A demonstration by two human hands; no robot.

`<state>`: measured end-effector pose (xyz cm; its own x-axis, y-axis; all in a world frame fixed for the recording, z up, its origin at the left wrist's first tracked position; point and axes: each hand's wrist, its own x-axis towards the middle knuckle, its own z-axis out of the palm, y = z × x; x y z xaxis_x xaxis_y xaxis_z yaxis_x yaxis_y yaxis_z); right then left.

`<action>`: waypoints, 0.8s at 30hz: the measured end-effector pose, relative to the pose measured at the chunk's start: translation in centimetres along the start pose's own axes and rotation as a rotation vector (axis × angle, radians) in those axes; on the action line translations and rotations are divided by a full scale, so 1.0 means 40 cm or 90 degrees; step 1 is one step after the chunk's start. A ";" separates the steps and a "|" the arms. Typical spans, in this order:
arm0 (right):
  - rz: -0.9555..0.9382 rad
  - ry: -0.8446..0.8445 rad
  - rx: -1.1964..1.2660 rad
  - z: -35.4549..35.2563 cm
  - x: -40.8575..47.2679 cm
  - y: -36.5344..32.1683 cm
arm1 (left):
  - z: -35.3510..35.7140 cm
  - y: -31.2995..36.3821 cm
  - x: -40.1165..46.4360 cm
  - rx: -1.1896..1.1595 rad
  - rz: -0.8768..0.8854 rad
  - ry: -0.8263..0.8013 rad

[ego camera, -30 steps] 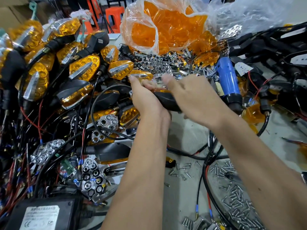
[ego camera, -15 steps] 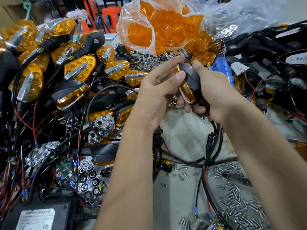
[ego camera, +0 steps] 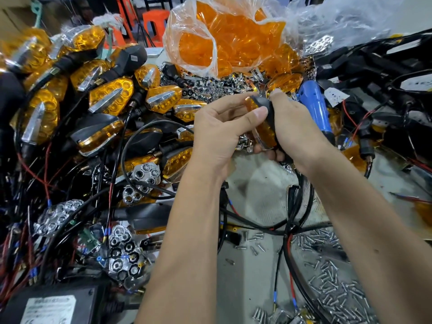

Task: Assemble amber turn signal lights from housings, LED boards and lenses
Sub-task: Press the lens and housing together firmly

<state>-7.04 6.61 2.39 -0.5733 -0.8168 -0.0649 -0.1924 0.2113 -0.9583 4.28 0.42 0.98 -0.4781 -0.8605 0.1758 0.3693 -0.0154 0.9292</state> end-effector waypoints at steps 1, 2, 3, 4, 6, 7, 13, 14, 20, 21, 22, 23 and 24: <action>-0.018 0.009 -0.012 0.001 -0.003 -0.003 | 0.006 -0.002 -0.002 -0.007 0.006 0.021; -0.044 0.030 -0.034 0.004 -0.007 -0.006 | 0.011 -0.004 -0.005 -0.013 0.011 0.044; -0.070 0.057 -0.060 0.008 -0.008 -0.006 | 0.015 -0.007 -0.006 -0.013 0.017 0.064; -0.096 0.083 -0.078 0.012 -0.009 -0.006 | 0.020 -0.010 -0.007 -0.008 0.029 0.078; -0.140 0.126 -0.094 0.024 -0.010 -0.004 | 0.028 -0.015 -0.007 -0.001 0.056 0.100; -0.160 0.146 -0.096 0.028 -0.010 -0.002 | 0.032 -0.015 -0.006 -0.003 0.062 0.111; -0.287 0.332 -0.165 0.036 -0.011 0.008 | 0.029 -0.007 -0.004 -0.035 -0.006 0.014; -0.310 0.352 -0.179 0.036 -0.012 0.008 | 0.026 -0.009 -0.004 -0.045 -0.014 -0.004; -0.456 0.300 -0.264 0.040 -0.021 0.018 | -0.004 0.011 0.000 -0.096 -0.013 -0.043; -0.474 0.272 -0.276 0.040 -0.023 0.019 | -0.012 0.014 0.001 -0.102 -0.014 -0.045; -0.489 0.249 -0.282 0.038 -0.024 0.021 | -0.018 0.015 0.002 -0.105 -0.014 -0.045; -0.501 0.230 -0.283 0.036 -0.023 0.022 | -0.023 0.016 0.003 -0.104 -0.015 -0.042; -0.511 0.215 -0.282 0.033 -0.020 0.024 | -0.025 0.017 0.002 -0.098 -0.015 -0.039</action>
<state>-5.71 6.77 1.16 -0.3265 -0.6235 0.7104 -0.8675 -0.1007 -0.4871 5.29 -0.19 1.29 -0.5337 -0.8267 0.1783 0.4735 -0.1174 0.8729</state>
